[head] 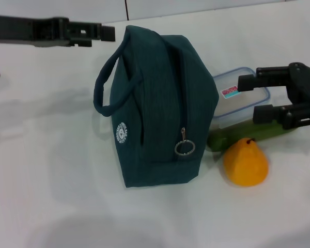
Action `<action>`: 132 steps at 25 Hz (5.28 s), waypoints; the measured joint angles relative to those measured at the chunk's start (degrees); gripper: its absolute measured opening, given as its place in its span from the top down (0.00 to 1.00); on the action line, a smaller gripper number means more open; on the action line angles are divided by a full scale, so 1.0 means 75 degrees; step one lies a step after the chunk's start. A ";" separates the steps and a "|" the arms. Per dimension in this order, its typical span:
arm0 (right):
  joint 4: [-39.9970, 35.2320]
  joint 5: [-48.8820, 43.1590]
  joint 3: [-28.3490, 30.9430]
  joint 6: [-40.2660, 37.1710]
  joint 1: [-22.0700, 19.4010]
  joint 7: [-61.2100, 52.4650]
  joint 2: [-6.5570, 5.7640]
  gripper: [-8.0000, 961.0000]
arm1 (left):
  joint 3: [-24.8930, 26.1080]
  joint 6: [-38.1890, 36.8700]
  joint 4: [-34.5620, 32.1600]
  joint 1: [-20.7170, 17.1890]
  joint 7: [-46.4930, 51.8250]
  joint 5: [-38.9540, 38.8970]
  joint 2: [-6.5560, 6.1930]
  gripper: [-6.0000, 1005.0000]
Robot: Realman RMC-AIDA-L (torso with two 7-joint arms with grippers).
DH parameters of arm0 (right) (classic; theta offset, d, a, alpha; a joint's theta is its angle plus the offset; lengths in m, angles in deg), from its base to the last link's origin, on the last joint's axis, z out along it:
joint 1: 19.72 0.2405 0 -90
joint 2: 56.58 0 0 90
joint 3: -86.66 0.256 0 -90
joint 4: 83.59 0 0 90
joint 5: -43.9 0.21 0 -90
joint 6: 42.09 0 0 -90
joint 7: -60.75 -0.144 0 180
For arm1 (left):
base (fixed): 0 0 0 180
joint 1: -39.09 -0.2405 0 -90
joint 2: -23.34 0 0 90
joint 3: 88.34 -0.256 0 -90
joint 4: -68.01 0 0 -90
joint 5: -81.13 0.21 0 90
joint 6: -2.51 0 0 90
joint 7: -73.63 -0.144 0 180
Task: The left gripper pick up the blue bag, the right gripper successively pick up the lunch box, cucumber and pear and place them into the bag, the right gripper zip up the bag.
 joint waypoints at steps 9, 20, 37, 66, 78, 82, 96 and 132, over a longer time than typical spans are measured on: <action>0.0055 -0.0023 0.0255 0.0018 -0.0285 0.0258 -0.0101 0.24 | -0.0416 -0.0405 -0.0338 0.0468 0.1989 0.0562 0.0009 0.19; 0.0106 -0.0508 0.1060 0.0001 -0.0888 0.0585 -0.0077 0.24 | -0.0653 -0.0430 -0.0270 0.1372 0.3265 0.2090 0.0391 0.21; 0.0132 -0.0598 0.1212 -0.0042 -0.1255 0.0939 0.0037 0.24 | -0.0815 -0.0566 -0.0212 0.1535 0.3733 0.2893 0.0657 0.24; 0.0360 -0.0597 0.1205 -0.0161 -0.1277 0.0718 0.0401 0.25 | -0.0406 -0.0659 -0.0176 0.0340 0.2198 0.1069 0.0483 0.91; 0.1636 -0.0409 0.3354 0.0634 -0.1346 -0.0507 0.0939 0.25 | -0.0128 -0.0589 -0.0165 -0.0224 0.1619 0.0261 0.0648 0.95; 0.1806 -0.0410 0.4245 0.1536 -0.1599 -0.0964 0.1271 0.25 | -0.0138 -0.0583 -0.0110 -0.0345 0.1460 0.0267 0.0692 0.94; 0.2743 0.0762 0.4737 0.4103 -0.1703 -0.1409 0.1700 0.25 | -0.0122 -0.0584 -0.0061 -0.0641 0.1141 0.0245 0.0759 0.94; 0.3964 0.0900 0.4344 0.5647 -0.0418 -0.1408 0.1900 0.39 | -0.0113 -0.0340 0.0328 -0.0542 0.0658 0.0293 0.0591 0.94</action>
